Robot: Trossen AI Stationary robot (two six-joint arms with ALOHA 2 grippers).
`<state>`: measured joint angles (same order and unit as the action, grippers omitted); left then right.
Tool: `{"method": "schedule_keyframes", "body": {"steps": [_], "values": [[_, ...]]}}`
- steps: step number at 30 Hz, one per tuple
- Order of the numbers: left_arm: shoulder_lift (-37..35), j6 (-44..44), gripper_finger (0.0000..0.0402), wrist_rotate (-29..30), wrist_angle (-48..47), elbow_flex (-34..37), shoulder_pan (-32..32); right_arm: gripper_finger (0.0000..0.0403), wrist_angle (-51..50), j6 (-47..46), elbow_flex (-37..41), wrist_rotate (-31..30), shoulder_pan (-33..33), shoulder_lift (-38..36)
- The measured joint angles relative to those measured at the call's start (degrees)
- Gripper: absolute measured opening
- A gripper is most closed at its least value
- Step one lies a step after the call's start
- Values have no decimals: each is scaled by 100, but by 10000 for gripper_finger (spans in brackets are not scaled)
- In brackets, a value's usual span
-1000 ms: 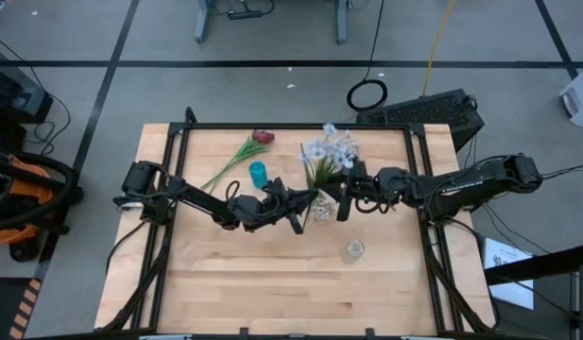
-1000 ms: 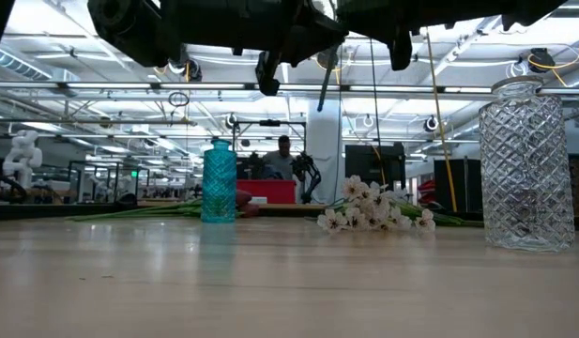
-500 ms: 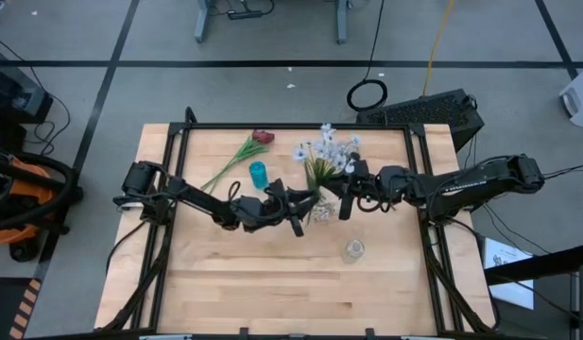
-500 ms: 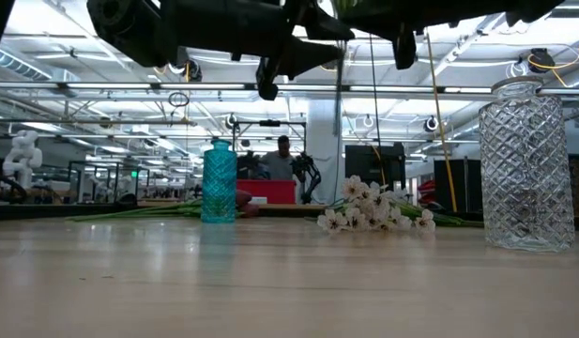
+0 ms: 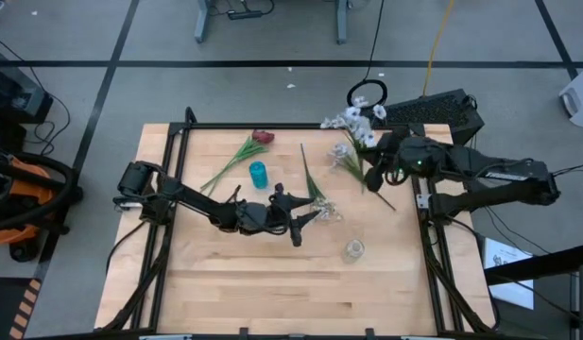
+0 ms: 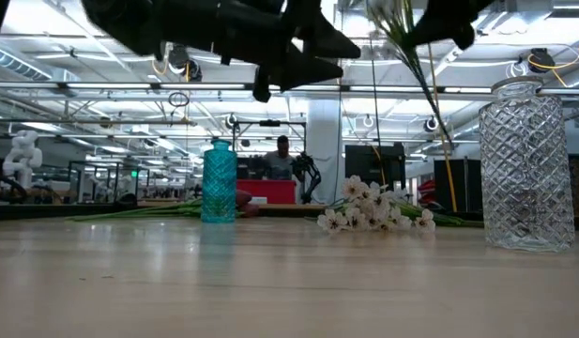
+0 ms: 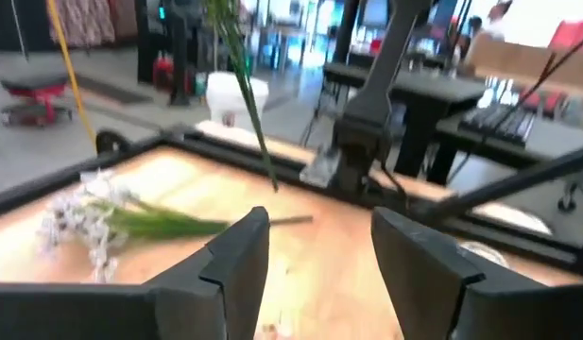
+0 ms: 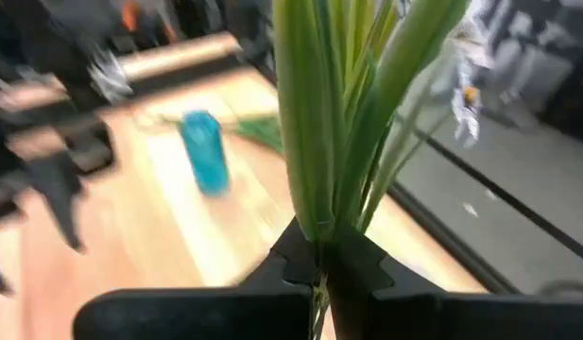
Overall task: Sort flowers into vase by color
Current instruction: Move the bottom white flowers to the top right of the table
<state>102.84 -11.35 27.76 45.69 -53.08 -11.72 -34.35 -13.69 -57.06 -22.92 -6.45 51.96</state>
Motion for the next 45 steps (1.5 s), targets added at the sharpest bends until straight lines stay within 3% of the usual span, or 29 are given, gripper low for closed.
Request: {"method": "schedule_keyframes", "body": {"steps": [6,10,13,17,22,37,45], "values": [[-148,540,171,-286,-2894,-1179,22,1,-578,122,400,51,-589,255],[-150,1232,159,-333,-4877,-2063,51,1,-365,366,790,86,-938,508],[-155,1632,153,-319,-5739,-2420,174,2,-172,574,1007,218,-1187,758],[-155,2575,150,-70,-5779,-2499,290,5,83,831,1174,434,-1424,1063],[-153,2247,150,26,-5912,-2502,302,7,104,841,1348,814,-1560,1381],[146,3901,174,-1807,-6366,-2496,1379,8,342,876,1563,811,-1653,2048],[513,4438,185,-1975,-6315,-2496,1576,39,510,807,1566,800,-1719,2422]]}}
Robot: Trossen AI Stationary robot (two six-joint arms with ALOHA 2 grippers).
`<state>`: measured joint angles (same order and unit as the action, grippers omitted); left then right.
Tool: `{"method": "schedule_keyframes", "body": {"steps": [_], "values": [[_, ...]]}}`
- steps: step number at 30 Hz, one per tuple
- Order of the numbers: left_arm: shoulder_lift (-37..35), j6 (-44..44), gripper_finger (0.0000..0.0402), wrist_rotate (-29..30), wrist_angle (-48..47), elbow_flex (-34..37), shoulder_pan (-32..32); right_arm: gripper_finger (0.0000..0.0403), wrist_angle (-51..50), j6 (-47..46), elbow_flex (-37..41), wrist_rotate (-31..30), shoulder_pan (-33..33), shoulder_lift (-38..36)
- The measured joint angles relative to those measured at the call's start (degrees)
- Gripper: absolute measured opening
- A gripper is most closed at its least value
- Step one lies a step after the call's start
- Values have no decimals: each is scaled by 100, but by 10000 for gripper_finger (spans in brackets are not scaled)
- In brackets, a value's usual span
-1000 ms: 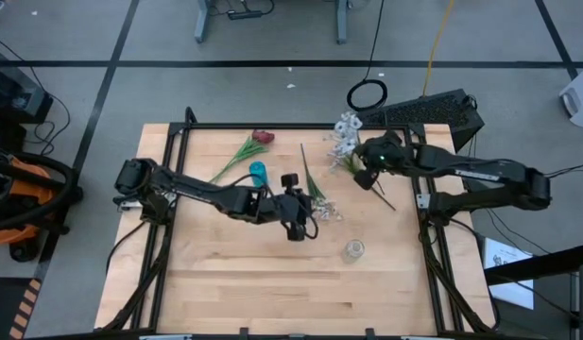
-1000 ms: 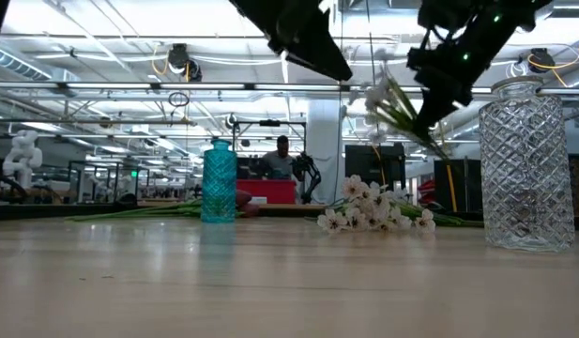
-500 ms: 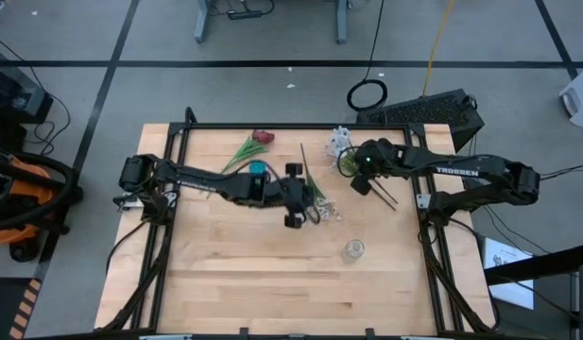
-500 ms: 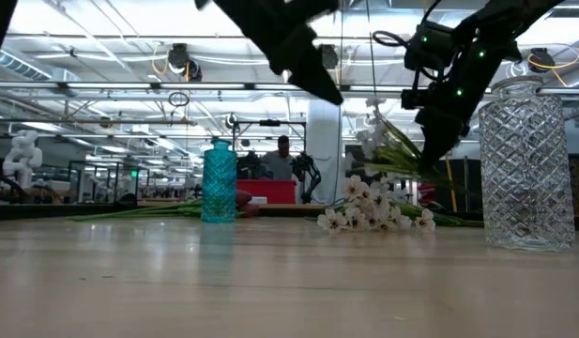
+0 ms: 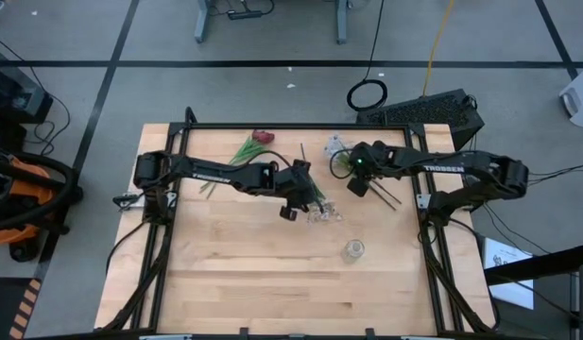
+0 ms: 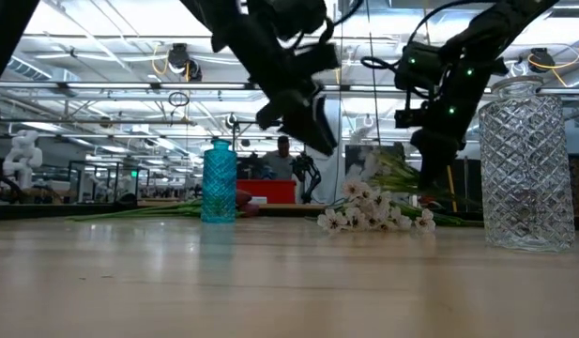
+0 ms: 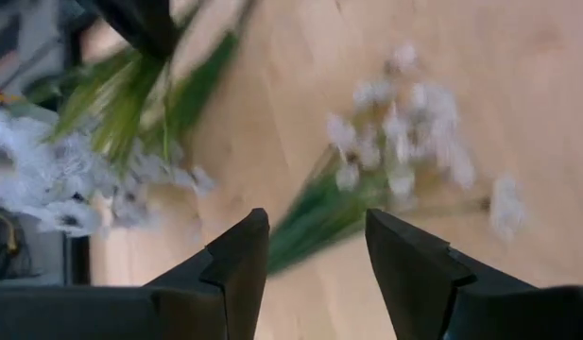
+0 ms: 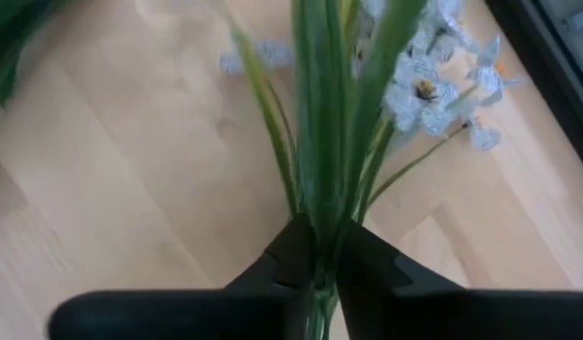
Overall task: Sort flowers into vase by color
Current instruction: Move the bottom white flowers to the top right of the table, then put the white flowers into the transparent vase
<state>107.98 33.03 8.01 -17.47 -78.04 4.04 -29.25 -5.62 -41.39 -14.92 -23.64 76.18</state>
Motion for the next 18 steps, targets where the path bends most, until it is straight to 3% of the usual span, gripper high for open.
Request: {"method": "schedule_keyframes", "body": {"steps": [6,18], "values": [[205,73,185,15,89,-2,89,94,-4,-248,-1,24,-17,-4],[230,347,185,-49,39,-2,82,197,-448,-364,-8,143,-11,-725]]}}
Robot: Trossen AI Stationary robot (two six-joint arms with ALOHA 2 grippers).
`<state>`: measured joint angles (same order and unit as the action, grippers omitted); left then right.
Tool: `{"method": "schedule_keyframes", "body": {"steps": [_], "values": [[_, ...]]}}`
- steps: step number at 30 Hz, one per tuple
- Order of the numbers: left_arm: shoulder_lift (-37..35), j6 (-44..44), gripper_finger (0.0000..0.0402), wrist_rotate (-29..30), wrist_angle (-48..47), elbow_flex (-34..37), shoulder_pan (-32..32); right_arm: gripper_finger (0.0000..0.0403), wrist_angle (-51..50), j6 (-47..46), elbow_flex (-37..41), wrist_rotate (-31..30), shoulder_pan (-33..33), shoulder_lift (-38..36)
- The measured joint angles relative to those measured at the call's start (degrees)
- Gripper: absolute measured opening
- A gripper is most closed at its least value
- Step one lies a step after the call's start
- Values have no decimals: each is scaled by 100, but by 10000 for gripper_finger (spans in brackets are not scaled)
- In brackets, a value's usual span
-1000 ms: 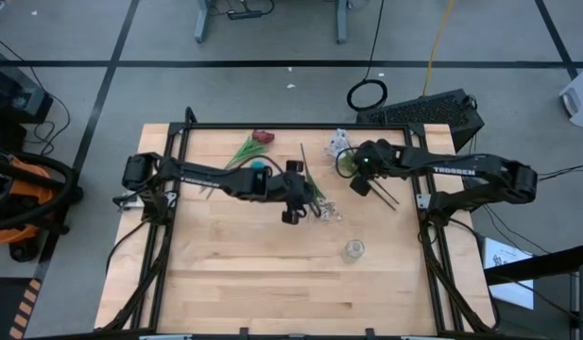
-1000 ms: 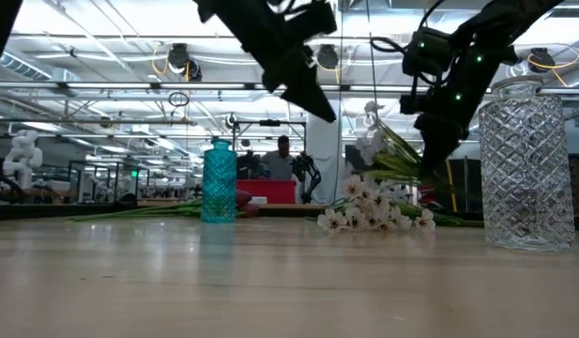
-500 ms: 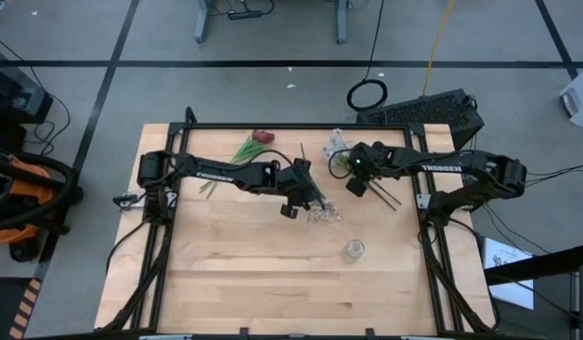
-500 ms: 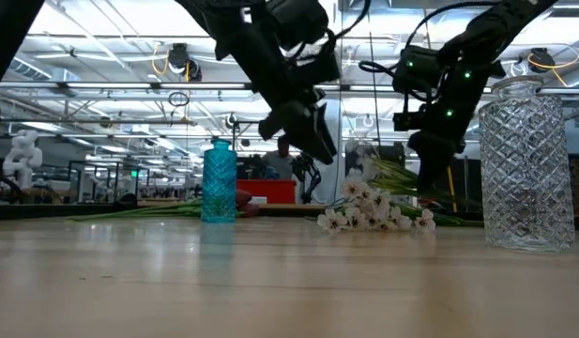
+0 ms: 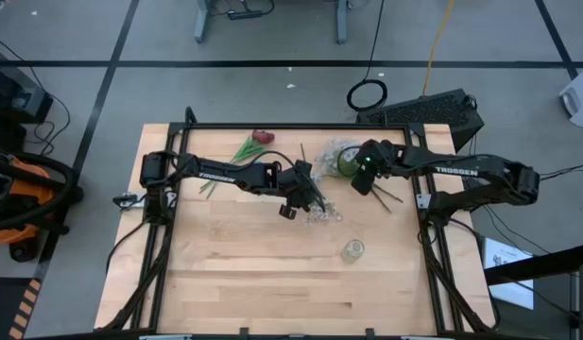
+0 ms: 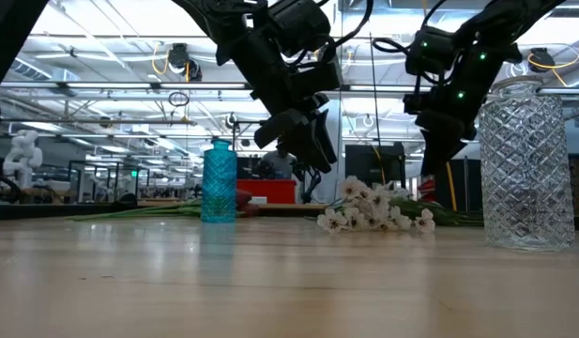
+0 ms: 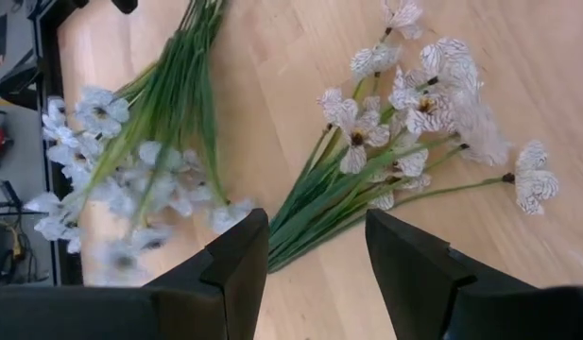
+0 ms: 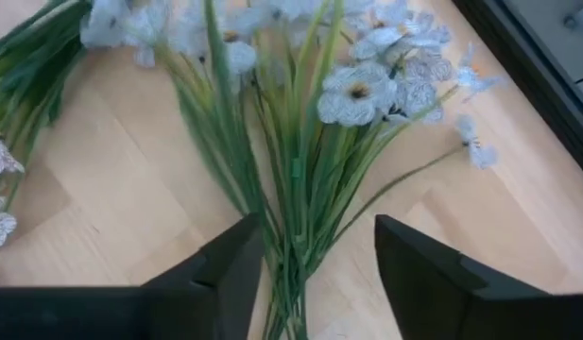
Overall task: Sort flowers into vase by color
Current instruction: Put the white flowers into the transparent vase
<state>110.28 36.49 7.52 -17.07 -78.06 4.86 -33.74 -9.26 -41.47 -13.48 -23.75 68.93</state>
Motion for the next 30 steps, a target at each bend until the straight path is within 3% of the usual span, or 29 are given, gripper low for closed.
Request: {"method": "schedule_keyframes", "body": {"steps": [7,17,21,30], "values": [[0,284,185,-132,-92,0,0,236,-56,-219,0,25,56,-436],[326,1841,185,-134,229,-4,0,228,-95,-770,0,36,1003,-1738],[636,2241,185,-132,424,-58,8,226,-13,-873,-4,-5,1398,-1879],[1060,2246,185,-134,243,-589,143,226,107,-919,-2,-168,1853,-1866]]}}
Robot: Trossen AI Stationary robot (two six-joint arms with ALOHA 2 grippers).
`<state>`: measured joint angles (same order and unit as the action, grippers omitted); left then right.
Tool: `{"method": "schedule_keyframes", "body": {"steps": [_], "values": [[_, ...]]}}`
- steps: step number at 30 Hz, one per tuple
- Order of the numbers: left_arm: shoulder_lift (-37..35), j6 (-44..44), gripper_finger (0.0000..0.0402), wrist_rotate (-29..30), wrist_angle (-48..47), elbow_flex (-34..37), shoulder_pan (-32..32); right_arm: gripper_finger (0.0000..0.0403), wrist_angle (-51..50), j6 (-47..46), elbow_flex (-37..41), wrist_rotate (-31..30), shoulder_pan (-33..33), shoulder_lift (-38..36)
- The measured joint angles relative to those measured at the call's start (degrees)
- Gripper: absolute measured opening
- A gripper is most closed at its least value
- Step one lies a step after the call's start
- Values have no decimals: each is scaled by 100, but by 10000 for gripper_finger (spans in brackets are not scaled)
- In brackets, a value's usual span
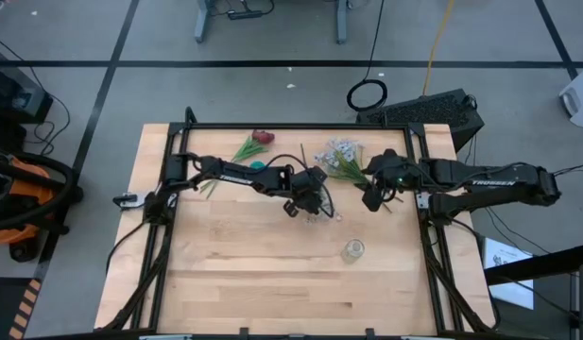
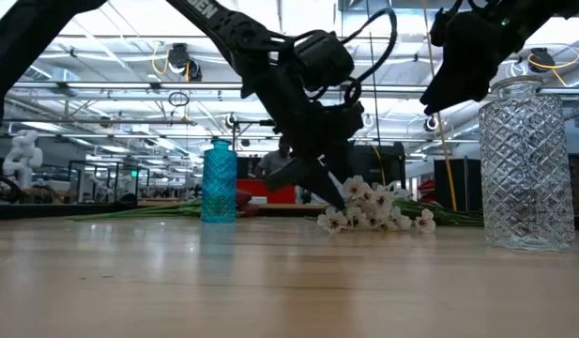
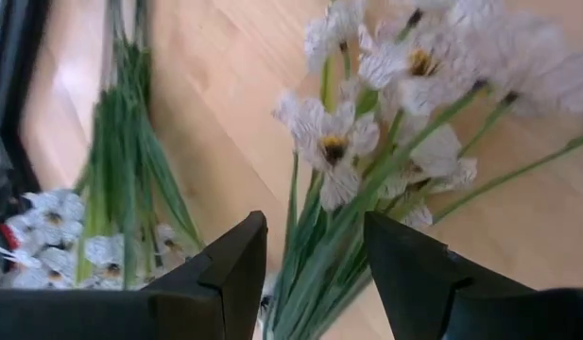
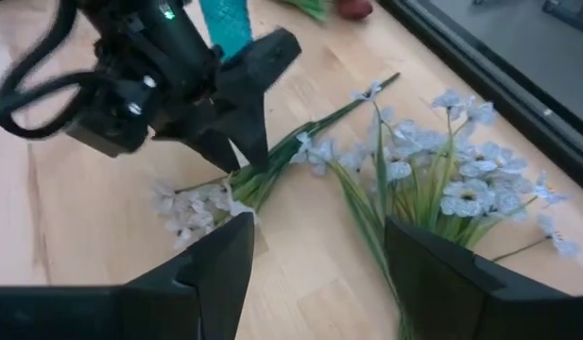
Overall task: Sort flowers into vase by color
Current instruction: Put the white flowers into the transparent vase
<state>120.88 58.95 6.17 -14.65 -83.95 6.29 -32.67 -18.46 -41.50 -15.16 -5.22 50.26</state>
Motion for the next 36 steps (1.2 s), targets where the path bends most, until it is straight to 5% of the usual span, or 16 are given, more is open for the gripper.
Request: {"method": "schedule_keyframes", "body": {"steps": [18,31,36], "values": [[377,162,177,-638,-143,-103,312,226,230,2,0,-157,175,20],[527,5,13,-674,-67,-104,272,226,252,-39,0,-151,197,79],[493,-10,13,-537,-97,-96,181,226,252,-53,0,-287,197,79]]}}
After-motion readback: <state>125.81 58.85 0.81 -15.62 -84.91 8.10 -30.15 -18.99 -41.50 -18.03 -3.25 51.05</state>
